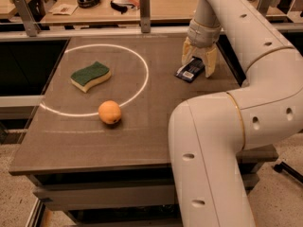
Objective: Move rxbar blueberry near sponge
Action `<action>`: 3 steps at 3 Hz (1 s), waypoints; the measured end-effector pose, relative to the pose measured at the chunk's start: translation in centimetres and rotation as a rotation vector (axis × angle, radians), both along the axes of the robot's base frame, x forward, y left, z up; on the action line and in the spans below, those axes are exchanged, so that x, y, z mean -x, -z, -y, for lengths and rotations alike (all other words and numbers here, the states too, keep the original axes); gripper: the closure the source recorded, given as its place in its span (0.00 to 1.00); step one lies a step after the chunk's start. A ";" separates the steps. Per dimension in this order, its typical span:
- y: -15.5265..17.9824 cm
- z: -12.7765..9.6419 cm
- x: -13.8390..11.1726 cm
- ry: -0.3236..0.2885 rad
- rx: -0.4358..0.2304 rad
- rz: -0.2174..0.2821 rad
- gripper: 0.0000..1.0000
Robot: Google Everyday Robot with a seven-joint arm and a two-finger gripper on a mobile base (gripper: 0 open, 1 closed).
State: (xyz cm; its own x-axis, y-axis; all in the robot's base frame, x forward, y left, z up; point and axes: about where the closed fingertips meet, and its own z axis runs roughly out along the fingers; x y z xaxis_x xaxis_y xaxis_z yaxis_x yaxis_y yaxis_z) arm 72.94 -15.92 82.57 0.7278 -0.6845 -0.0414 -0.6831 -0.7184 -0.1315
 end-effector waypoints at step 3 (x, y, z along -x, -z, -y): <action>-0.3 0.1 0.1 0.003 0.002 0.001 0.53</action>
Offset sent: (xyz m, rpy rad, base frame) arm -0.0867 0.0382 0.2327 -0.3283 0.3203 0.1287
